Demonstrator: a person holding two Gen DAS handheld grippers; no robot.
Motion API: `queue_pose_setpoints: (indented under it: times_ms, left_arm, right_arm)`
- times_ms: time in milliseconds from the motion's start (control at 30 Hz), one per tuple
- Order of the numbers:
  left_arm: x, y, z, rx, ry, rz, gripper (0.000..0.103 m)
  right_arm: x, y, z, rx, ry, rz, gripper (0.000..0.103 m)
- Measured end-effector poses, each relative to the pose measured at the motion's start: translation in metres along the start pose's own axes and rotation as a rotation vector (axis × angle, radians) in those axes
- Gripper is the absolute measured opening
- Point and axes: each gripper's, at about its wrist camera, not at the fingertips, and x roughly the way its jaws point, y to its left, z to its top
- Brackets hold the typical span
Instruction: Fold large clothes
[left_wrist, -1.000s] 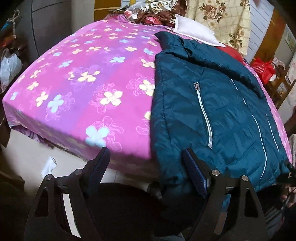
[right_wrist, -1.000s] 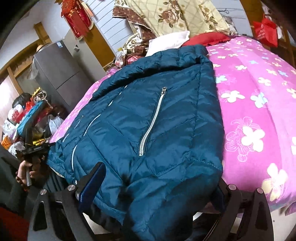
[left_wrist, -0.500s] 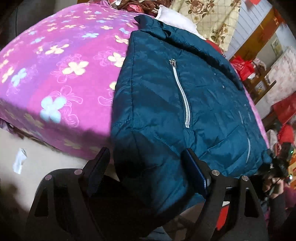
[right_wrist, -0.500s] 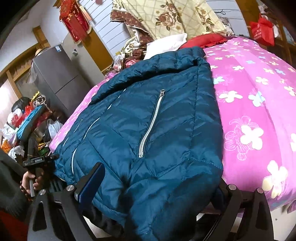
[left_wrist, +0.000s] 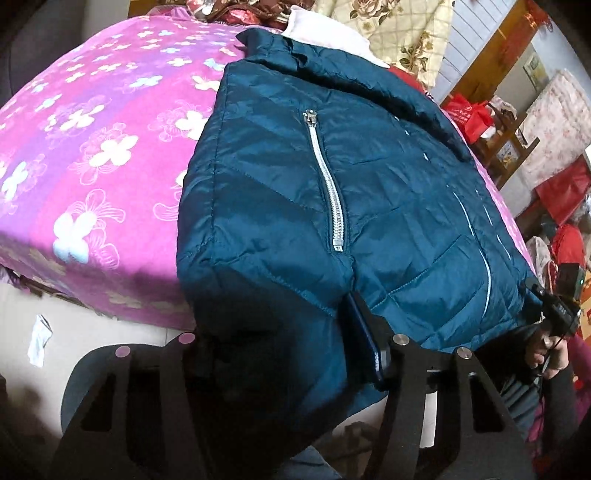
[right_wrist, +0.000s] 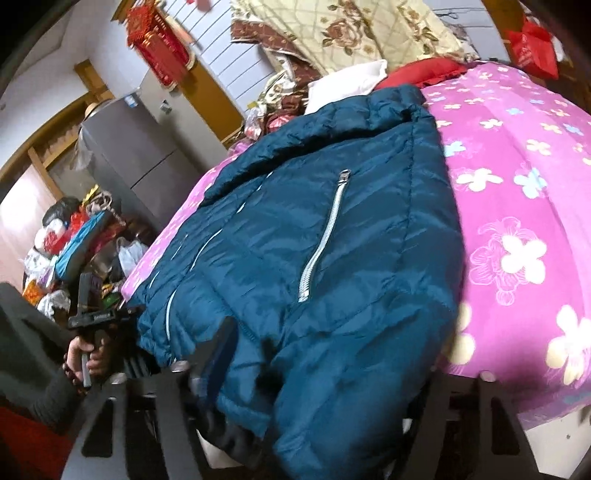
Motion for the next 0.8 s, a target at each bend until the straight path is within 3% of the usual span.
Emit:
queue_pose_setpoints:
  times_ms: [33, 133, 233, 467, 633, 800]
  left_arm:
    - [-0.004, -0.001, -0.001, 0.001, -0.009, 0.005, 0.038]
    - [-0.015, -0.006, -0.003, 0.023, -0.040, 0.019, 0.025]
    - [-0.015, -0.018, 0.002, 0.069, -0.052, 0.052, 0.024]
    - [-0.008, -0.021, 0.011, 0.049, -0.054, 0.046, 0.025]
    - [-0.021, -0.022, 0.010, 0.038, -0.096, 0.039, 0.010]
    - [-0.050, -0.016, 0.007, 0.001, -0.166, 0.011, 0.009]
  right_arm:
    - [-0.002, -0.001, -0.001, 0.003, -0.003, -0.007, 0.045]
    - [-0.005, 0.000, -0.002, -0.001, -0.006, -0.012, 0.040]
    - [0.000, -0.003, -0.002, 0.001, -0.006, -0.036, 0.039]
    - [0.003, 0.001, 0.000, -0.020, -0.010, -0.052, 0.039]
    - [-0.009, 0.012, 0.000, -0.061, -0.050, -0.039, 0.011]
    - [-0.035, 0.020, -0.003, -0.061, -0.137, -0.040, 0.008]
